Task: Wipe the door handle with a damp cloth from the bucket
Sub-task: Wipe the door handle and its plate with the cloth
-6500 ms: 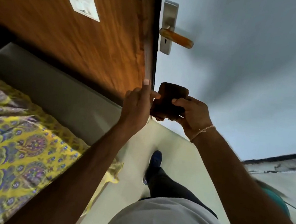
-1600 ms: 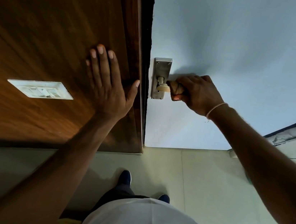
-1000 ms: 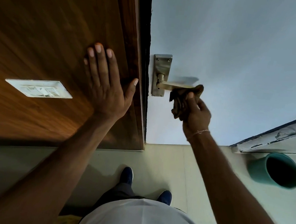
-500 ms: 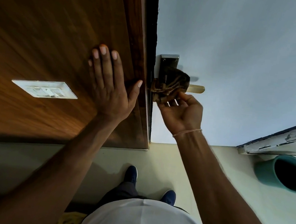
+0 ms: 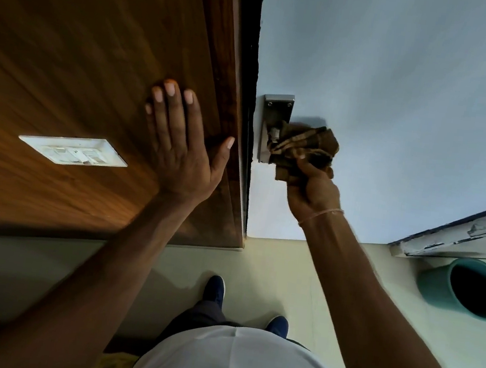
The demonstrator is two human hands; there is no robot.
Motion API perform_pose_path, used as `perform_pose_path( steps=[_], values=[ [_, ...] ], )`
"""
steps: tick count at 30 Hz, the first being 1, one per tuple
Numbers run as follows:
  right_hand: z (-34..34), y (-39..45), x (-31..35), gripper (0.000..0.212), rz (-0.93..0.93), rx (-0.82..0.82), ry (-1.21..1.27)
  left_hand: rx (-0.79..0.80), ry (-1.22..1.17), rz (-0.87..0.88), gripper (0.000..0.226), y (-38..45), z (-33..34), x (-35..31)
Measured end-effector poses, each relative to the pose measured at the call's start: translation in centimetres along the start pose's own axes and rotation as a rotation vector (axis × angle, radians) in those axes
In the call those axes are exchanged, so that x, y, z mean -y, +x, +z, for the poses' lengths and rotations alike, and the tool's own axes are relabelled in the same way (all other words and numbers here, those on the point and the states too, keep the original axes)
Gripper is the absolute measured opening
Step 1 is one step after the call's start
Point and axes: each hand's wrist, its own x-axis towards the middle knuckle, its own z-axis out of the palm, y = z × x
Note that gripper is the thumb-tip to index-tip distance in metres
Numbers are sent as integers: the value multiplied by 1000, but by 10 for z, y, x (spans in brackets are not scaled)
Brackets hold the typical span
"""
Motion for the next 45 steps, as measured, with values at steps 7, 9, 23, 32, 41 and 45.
perform_pose_path(
  steps=[7, 9, 23, 32, 41, 45],
  values=[
    [29, -7, -40, 27, 112, 6, -59, -14, 10, 3, 92, -1, 2, -1],
    [23, -4, -29, 32, 92, 7, -95, -16, 11, 0, 92, -1, 3, -1],
    [18, -4, -14, 27, 71, 134, 53, -26, 13, -7, 91, 0, 2, -5],
    [-16, 22, 18, 24, 0, 203, 83, -25, -8, -23, 93, 1, 1, -6],
    [-47, 29, 67, 17, -340, 226, -483, -17, -21, -29, 94, 1, 1, -7],
    [-38, 21, 86, 12, -609, 202, -936, -16, -13, -39, 94, 1, 1, -8]
  ],
)
